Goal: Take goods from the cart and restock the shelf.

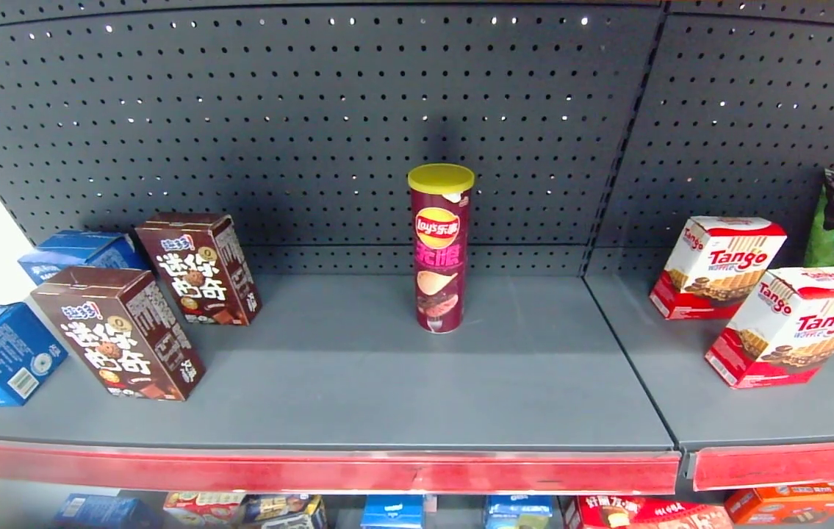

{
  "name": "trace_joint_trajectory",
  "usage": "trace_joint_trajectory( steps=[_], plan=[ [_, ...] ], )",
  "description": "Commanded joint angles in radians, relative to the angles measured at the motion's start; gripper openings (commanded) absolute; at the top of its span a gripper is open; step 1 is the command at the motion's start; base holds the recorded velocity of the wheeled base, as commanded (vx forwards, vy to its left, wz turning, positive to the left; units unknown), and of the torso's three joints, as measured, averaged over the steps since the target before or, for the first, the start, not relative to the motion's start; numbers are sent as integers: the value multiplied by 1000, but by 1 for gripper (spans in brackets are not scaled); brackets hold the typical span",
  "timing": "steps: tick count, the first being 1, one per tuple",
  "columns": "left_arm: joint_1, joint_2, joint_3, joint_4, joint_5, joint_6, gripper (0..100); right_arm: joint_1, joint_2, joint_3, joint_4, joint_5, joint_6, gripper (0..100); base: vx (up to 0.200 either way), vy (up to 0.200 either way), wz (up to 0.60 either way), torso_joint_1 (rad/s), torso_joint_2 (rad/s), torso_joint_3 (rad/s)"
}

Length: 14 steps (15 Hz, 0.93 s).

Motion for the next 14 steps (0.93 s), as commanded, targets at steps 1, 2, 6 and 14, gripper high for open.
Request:
trace_joint_trajectory(
  steps=[1, 2, 6, 14],
  plan=[
    [2, 0, -1, 0, 1, -1, 100, 1, 2, 5, -3, 1, -3, 100, -200, 0, 0, 12, 2, 2],
    [2, 0, -1, 0, -1, -1, 100, -1, 2, 7, -4, 1, -1, 100, -200, 0, 0, 22, 2, 2],
    [0, 0, -1, 0, -1, -1, 100, -1, 2, 5, -6, 2, 3, 100, -100, 0, 0, -5, -1, 1],
    [0, 0, -1, 0, -1, -1, 100, 4, 0, 7, -7, -1, 5, 100, 0, 0, 0, 0, 0, 0]
  ],
)
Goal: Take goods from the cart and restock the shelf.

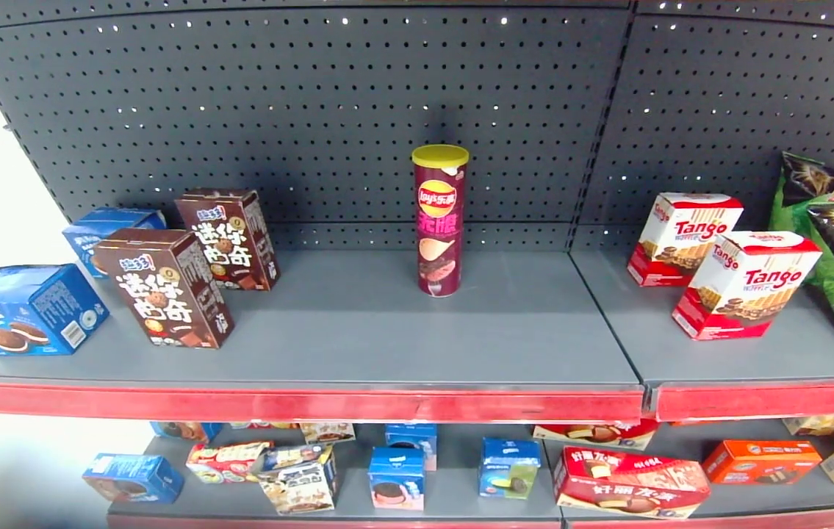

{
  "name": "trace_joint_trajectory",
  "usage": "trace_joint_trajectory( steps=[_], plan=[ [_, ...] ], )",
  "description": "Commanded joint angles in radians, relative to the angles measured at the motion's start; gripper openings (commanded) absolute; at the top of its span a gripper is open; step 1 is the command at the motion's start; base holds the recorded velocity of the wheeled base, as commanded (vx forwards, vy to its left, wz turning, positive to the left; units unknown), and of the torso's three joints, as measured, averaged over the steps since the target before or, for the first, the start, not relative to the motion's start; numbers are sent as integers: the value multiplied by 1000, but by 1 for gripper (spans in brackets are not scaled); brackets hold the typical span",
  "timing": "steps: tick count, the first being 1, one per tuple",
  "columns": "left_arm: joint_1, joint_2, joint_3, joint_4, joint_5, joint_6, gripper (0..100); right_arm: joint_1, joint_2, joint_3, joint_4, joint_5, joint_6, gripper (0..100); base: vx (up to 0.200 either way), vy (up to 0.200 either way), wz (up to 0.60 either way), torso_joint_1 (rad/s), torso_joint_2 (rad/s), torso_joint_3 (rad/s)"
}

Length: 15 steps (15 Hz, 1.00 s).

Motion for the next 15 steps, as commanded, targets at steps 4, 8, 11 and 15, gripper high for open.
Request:
trace_joint_trajectory(
  steps=[4, 8, 11, 15],
  plan=[
    [0, 0, -1, 0, -1, 0, 100, 2, 2, 0, -1, 1, 1, 100, 0, 0, -300, 0, 0, 1],
    [0, 0, -1, 0, -1, 0, 100, 2, 2, 1, -1, 1, 1, 100, 0, 0, -600, 4, 8, 4],
    [0, 0, -1, 0, 1, -1, 100, 2, 0, 3, -1, 3, 1, 100, 0, 0, -600, 4, 6, -1],
    [0, 0, -1, 0, 1, -1, 100, 2, 2, 8, -1, 3, 1, 100, 0, 0, -450, 1, 2, 5]
  ],
)
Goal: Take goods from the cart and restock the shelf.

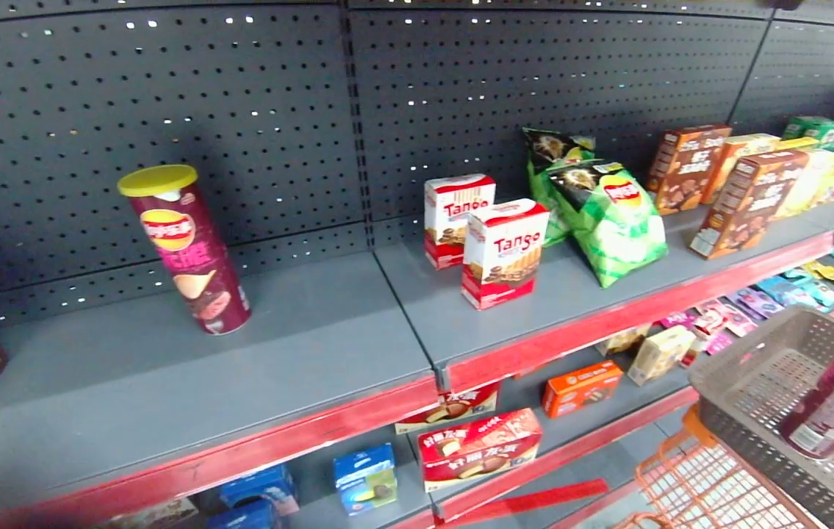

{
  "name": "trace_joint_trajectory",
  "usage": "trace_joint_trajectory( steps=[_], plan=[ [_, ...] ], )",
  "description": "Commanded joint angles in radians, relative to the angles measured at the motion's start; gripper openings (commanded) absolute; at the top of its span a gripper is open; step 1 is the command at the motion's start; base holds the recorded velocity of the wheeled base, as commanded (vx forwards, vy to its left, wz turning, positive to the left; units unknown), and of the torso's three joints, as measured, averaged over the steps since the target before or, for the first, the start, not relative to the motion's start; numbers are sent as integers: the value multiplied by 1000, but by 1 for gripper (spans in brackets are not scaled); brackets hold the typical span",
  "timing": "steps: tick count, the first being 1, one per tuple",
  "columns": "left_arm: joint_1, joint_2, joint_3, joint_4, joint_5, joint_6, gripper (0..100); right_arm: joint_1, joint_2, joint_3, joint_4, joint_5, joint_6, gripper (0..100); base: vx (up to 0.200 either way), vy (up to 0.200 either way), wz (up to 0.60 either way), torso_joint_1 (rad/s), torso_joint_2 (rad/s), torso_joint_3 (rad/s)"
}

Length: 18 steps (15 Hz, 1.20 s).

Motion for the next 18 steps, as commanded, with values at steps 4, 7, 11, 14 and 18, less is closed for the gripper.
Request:
trace_joint_trajectory(
  steps=[4, 7, 11, 14, 18],
  plan=[
    [0, 0, 0, 0, 0, 0, 100, 0, 1, -1, -2, 0, -1, 100, 0, 0, 0, 0, 0, 0],
    [0, 0, 0, 0, 0, 0, 100, 0, 2, -2, -2, 0, -1, 100, 0, 0, 0, 0, 0, 0],
    [0, 0, 0, 0, 0, 2, 100, 0, 2, -1, -14, 0, -1, 100, 0, 0, 0, 0, 0, 0],
    [0, 0, 0, 0, 0, 0, 100, 0, 2, 1, -14, 1, -1, 100, 0, 0, -600, 1, 4, 1],
    [0, 0, 0, 0, 0, 0, 100, 1, 2, 1, -16, 1, -1, 100, 0, 0, -300, -2, 1, 1]
  ],
)
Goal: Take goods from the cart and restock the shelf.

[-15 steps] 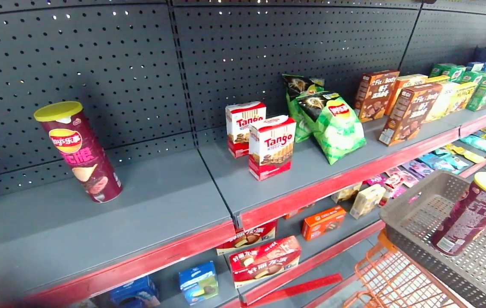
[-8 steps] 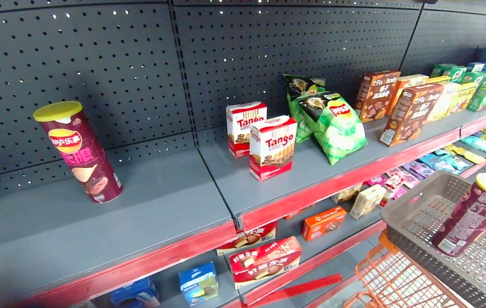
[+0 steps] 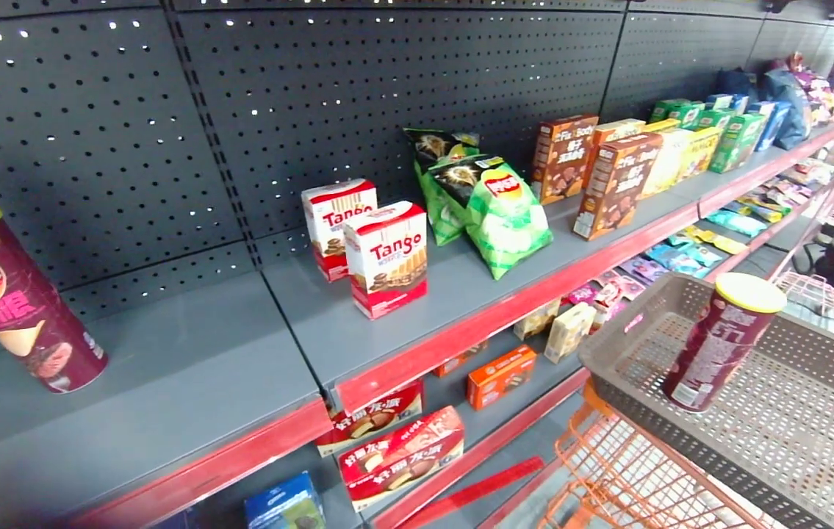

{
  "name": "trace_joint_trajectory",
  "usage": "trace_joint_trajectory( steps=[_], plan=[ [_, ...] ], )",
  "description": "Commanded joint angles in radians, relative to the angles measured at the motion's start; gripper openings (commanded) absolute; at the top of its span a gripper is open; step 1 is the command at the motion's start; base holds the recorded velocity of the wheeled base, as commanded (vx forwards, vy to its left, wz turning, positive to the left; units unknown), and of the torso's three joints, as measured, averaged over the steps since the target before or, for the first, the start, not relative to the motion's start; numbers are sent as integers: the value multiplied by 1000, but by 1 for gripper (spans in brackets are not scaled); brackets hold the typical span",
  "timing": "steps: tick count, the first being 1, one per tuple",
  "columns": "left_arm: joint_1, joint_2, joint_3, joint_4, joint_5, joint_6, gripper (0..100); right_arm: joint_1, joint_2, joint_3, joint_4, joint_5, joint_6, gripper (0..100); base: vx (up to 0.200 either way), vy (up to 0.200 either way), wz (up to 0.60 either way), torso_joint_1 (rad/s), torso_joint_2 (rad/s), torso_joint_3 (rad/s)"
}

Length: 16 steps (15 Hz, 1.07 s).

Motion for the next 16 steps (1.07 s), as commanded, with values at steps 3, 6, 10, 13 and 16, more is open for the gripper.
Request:
trace_joint_trajectory(
  steps=[3, 6, 10, 13, 16],
  plan=[
    [2, 0, 0, -1, 1, -2, 100, 0, 0, 0, 1, 1, 0, 100, 0, 0, 0, 0, 0, 0],
    [0, 0, 0, -1, 2, -2, 100, 2, 0, 3, 1, -1, 0, 100, 0, 0, -400, 0, 0, -2],
    [0, 0, 0, -1, 2, -2, 100, 8, 0, 3, 1, -1, 0, 100, 0, 0, -150, -1, -2, -1],
    [0, 0, 1, -1, 2, -2, 100, 8, 0, 3, 1, -1, 0, 100, 0, 0, 0, 0, 0, 0],
    [0, 0, 0, -1, 2, -2, 100, 8, -5, 5, 1, -1, 0, 100, 0, 0, 0, 0, 0, 0]
  ],
)
